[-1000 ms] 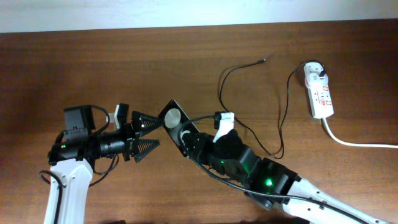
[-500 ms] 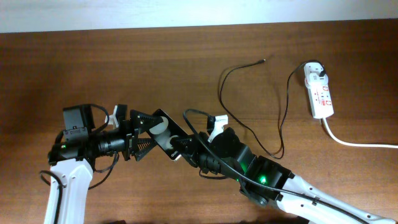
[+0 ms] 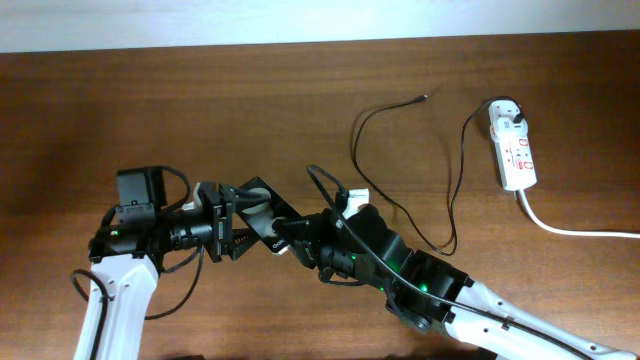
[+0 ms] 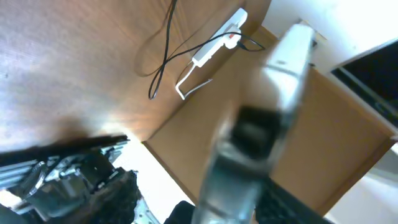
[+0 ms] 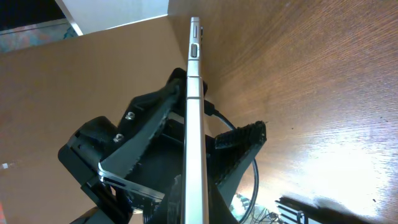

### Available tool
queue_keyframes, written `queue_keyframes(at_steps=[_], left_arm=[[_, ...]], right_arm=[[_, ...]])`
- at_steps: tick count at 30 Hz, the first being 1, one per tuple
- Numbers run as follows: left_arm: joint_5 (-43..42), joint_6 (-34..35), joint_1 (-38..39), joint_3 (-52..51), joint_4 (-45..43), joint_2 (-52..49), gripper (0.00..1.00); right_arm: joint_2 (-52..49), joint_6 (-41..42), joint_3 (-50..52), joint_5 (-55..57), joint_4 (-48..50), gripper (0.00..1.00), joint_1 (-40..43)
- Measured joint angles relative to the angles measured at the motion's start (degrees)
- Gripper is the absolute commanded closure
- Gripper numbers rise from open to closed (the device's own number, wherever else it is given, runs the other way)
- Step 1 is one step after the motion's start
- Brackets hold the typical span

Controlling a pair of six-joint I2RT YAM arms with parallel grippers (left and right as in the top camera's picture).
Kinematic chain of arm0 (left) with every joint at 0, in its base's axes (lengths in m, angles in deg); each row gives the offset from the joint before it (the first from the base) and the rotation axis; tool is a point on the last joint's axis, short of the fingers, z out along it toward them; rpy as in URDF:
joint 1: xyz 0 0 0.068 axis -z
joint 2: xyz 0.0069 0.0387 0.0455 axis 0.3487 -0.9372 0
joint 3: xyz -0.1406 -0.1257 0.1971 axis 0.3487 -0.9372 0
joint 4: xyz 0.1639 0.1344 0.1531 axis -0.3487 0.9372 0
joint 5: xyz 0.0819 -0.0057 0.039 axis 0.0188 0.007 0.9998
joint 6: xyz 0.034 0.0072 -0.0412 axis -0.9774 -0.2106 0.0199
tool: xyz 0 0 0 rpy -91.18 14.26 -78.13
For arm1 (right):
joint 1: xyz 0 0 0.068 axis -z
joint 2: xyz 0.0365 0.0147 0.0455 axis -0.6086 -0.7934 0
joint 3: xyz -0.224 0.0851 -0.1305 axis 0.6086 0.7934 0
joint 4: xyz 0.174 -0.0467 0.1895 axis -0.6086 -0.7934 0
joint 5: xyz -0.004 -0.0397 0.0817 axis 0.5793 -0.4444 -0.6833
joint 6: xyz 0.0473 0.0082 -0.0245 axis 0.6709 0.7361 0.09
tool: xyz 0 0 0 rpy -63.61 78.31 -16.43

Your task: Plug charger to phone and switch on socket

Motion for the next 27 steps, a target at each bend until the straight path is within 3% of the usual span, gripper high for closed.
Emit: queue_keyframes(at_steps=[3, 13, 15, 17, 19, 22, 27], left_arm=[[0.02, 2.08, 0.04, 0.00, -0.17, 0.00, 0.53], [1.11, 4.42, 0.04, -0.04, -1.66, -0.04, 0.84], [1.44, 3.87, 0.04, -0.04, -1.97, -0.04, 0.91], [1.75, 3.87, 0.04, -0.07, -2.16, -0.04, 0.99], [2.47, 4.11, 0.37, -0.11, -4.02, -0.04, 1.00], [5.14, 4.31, 0.42, -0.17, -4.07, -0.04, 1.00], [17.33, -2.69, 0.42, -0.22, -3.93, -0.22, 1.00]], right_arm=[[0.00, 0.66, 0.00, -0.04, -0.13, 0.96, 0.00], [-1.81, 10.47, -0.02, 0.04, 0.68, 0.94, 0.00], [-1.95, 13.66, -0.02, 0.35, 0.92, 0.83, 0.07], [-2.10, 14.49, -0.04, 0.42, 0.94, 0.81, 0.09], [-2.10, 14.03, -0.07, 0.74, 0.46, 0.78, 0.11], [-2.10, 13.66, -0.55, 0.94, -2.73, 0.64, 0.11], [-2.03, 13.18, -1.42, 2.16, -15.32, 0.64, 0.11]])
